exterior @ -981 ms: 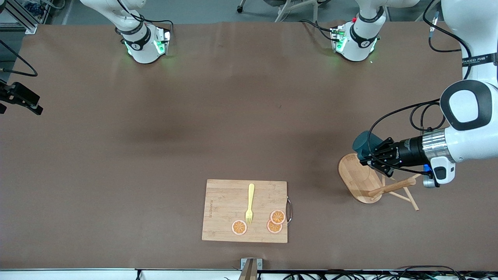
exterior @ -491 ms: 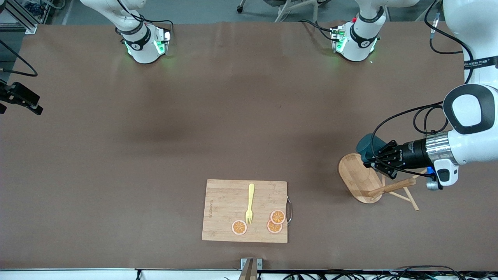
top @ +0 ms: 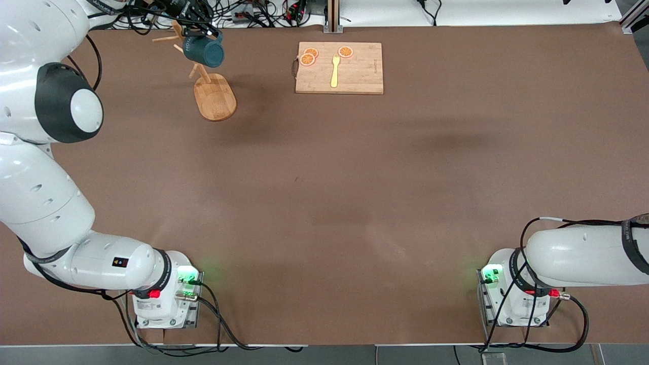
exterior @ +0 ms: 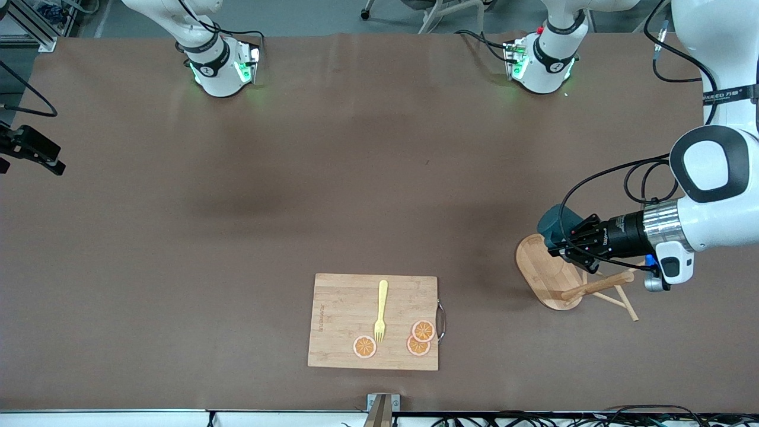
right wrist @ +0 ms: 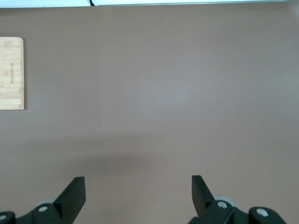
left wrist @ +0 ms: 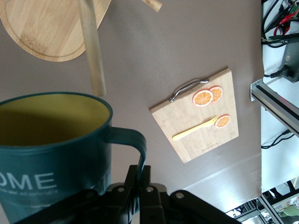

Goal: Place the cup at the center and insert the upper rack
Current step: 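Hook the mug handle onto a mug tree peg with the left gripper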

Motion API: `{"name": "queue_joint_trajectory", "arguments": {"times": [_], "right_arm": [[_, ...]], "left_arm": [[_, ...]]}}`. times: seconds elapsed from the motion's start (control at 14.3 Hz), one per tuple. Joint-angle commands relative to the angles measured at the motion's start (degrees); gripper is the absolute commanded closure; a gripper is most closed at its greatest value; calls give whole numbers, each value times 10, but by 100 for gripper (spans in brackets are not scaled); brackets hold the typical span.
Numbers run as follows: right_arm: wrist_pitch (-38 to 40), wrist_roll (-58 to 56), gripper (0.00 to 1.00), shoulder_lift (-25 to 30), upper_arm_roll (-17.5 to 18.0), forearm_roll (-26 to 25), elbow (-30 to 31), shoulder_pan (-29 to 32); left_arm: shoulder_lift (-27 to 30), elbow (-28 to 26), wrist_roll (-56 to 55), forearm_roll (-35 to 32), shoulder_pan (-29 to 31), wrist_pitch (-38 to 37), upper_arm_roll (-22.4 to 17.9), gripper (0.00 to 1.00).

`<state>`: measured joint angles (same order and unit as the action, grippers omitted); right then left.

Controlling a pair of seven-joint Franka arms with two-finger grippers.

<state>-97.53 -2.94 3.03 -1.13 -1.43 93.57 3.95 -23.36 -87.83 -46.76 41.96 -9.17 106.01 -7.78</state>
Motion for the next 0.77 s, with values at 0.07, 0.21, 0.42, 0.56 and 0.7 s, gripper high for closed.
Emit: {"name": "queue_joint_trajectory", "arguments": {"times": [0.07, 0.21, 0.42, 0.56, 0.7], "right_arm": [[-2, -3, 0, 2, -1, 6, 0, -1], [-2, -3, 0, 2, -1, 6, 0, -2], [-2, -1, 0, 2, -2, 13, 1, 0], [-1, -1, 0, 3, -4, 26, 2, 3], [1, -3, 0, 4, -4, 26, 3, 1]], "left_arm": [[-20, 21, -2, 9, -1, 16, 0, 99], [-27, 22, -1, 9, -2, 31, 1, 99], [-36, 34, -2, 24, -1, 41, 0, 99], [-46, 46, -3, 33, -1, 53, 0, 99], [-51, 50, -3, 49, -1, 61, 0, 99]]}}
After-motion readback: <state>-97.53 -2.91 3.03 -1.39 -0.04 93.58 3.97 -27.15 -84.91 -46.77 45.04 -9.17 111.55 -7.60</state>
